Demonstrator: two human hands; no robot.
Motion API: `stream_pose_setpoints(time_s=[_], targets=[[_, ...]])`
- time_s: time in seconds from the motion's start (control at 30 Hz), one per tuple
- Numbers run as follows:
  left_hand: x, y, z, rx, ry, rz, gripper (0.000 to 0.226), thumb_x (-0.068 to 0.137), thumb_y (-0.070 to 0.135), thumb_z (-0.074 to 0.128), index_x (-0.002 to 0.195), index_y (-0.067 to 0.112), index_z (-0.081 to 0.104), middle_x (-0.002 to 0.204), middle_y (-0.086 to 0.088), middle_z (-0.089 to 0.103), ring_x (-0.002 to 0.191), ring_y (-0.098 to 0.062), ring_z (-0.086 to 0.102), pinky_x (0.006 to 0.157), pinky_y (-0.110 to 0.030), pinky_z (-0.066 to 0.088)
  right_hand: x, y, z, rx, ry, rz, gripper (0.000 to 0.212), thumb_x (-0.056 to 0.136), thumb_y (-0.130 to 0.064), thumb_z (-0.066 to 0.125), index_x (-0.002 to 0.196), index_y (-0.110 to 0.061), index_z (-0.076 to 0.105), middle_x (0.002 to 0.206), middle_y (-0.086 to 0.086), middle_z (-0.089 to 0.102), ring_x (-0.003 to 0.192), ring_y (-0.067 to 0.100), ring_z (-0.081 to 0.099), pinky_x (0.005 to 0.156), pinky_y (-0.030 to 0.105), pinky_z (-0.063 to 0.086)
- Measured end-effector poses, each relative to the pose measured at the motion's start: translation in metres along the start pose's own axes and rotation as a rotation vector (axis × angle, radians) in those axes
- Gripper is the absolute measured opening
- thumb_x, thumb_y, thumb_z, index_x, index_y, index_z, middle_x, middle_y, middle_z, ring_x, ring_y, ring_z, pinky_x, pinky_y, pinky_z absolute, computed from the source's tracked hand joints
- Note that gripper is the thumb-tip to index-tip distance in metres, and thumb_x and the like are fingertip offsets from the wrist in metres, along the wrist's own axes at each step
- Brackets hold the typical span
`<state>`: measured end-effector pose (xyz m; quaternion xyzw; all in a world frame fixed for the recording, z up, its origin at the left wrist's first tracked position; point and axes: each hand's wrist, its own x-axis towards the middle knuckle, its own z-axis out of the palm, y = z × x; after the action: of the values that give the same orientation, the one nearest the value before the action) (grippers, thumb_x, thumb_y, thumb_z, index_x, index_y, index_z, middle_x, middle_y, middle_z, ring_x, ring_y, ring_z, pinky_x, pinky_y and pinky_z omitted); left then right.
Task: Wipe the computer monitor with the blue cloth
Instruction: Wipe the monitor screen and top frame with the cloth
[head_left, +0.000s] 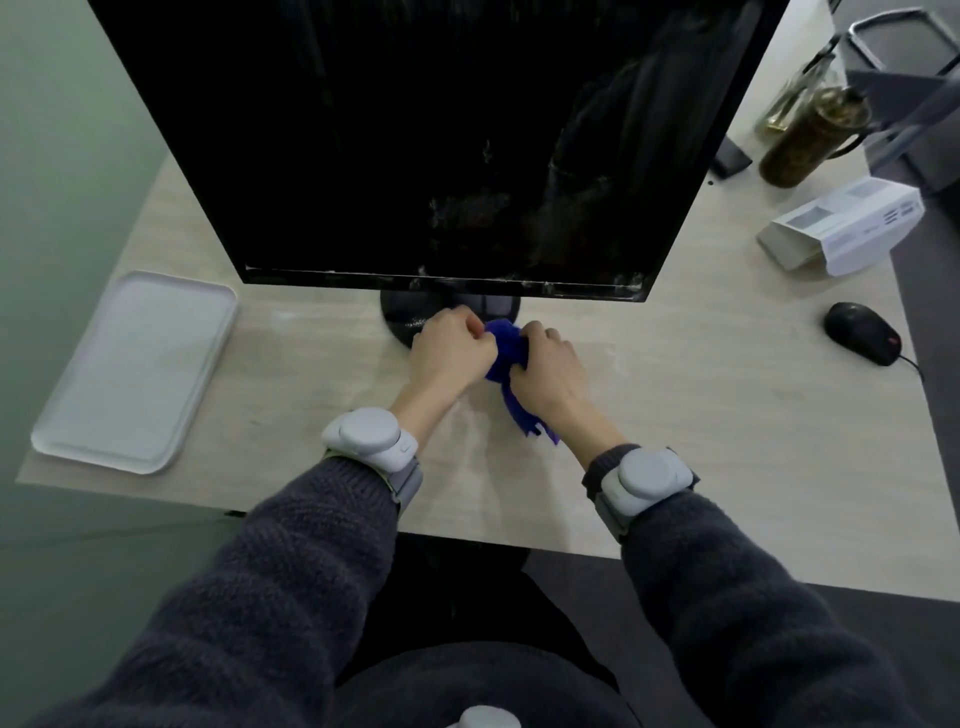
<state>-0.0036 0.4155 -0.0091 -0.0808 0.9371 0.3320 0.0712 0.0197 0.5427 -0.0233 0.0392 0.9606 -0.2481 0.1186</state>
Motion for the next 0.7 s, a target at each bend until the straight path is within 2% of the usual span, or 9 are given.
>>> stream_pose_setpoints(time_s=[0.07,0.13,0.23,0.37,0.47,0.53,0.63,0.7], targets=[[0.002,-0.002,-0.007,-0.113,0.077,-0.050,0.012,0.085,0.024,0.056,0.086,0.014,0.063,0.086,-0.003,0.066,0.075,-0.017,0.057,0.067,-0.028,0.045,0.000,-0.010,-0.008,0.044,0.097,-0.026,0.040,0.082,-0.018,0.055,0.121,-0.013,0.046,0.114,0.011,0.053,0.099,0.030,0.049,0.072,0.039,0.046],[0.005,-0.004,-0.017,-0.216,0.139,-0.106,0.010,0.086,0.024,0.055,0.082,0.016,0.060,0.078,0.000,0.061,0.072,-0.015,0.053,0.065,-0.025,0.038,-0.002,-0.019,-0.015,0.063,0.180,-0.051,0.042,0.080,-0.022,0.056,0.121,-0.014,0.047,0.116,0.008,0.051,0.101,0.027,0.049,0.070,0.036,0.046],[0.013,-0.004,-0.036,-0.291,0.230,-0.111,0.012,0.088,0.025,0.053,0.084,0.016,0.059,0.077,0.003,0.057,0.071,-0.015,0.051,0.064,-0.025,0.035,-0.001,-0.037,-0.028,0.084,0.307,-0.102,0.041,0.081,-0.026,0.056,0.119,-0.015,0.047,0.117,0.005,0.048,0.099,0.025,0.051,0.066,0.033,0.044],[0.035,0.007,-0.081,-0.397,0.369,0.009,0.019,0.089,0.025,0.049,0.084,0.011,0.060,0.077,-0.001,0.060,0.071,-0.018,0.054,0.064,-0.025,0.036,0.008,-0.079,-0.061,0.139,0.532,-0.212,0.043,0.079,-0.025,0.059,0.118,-0.015,0.047,0.114,0.004,0.048,0.095,0.022,0.054,0.061,0.028,0.037],[0.053,0.023,-0.123,-0.433,0.464,0.111,0.018,0.089,0.025,0.047,0.079,0.015,0.057,0.074,0.002,0.057,0.068,-0.012,0.052,0.062,-0.021,0.032,0.019,-0.116,-0.094,0.166,0.659,-0.276,0.046,0.079,-0.023,0.061,0.122,-0.013,0.048,0.116,0.006,0.049,0.095,0.021,0.054,0.059,0.028,0.038],[0.062,0.032,-0.149,-0.444,0.509,0.183,0.017,0.089,0.025,0.046,0.077,0.016,0.055,0.075,0.002,0.057,0.068,-0.012,0.051,0.062,-0.022,0.033,0.026,-0.138,-0.114,0.180,0.733,-0.305,0.047,0.079,-0.021,0.061,0.123,-0.013,0.048,0.117,0.006,0.048,0.096,0.021,0.054,0.058,0.028,0.038],[0.074,0.040,-0.185,-0.397,0.618,0.327,0.018,0.088,0.020,0.045,0.083,0.009,0.058,0.086,-0.006,0.058,0.081,-0.019,0.053,0.072,-0.029,0.040,0.033,-0.165,-0.138,0.188,0.809,-0.330,0.050,0.080,-0.020,0.059,0.127,-0.015,0.046,0.120,0.007,0.046,0.099,0.021,0.052,0.060,0.030,0.040],[0.085,0.043,-0.209,-0.314,0.744,0.396,0.016,0.086,0.017,0.046,0.088,0.008,0.059,0.097,-0.010,0.058,0.092,-0.024,0.051,0.080,-0.026,0.033,0.037,-0.180,-0.150,0.183,0.849,-0.348,0.052,0.081,-0.021,0.058,0.130,-0.018,0.043,0.122,0.007,0.044,0.100,0.020,0.052,0.061,0.031,0.042]])
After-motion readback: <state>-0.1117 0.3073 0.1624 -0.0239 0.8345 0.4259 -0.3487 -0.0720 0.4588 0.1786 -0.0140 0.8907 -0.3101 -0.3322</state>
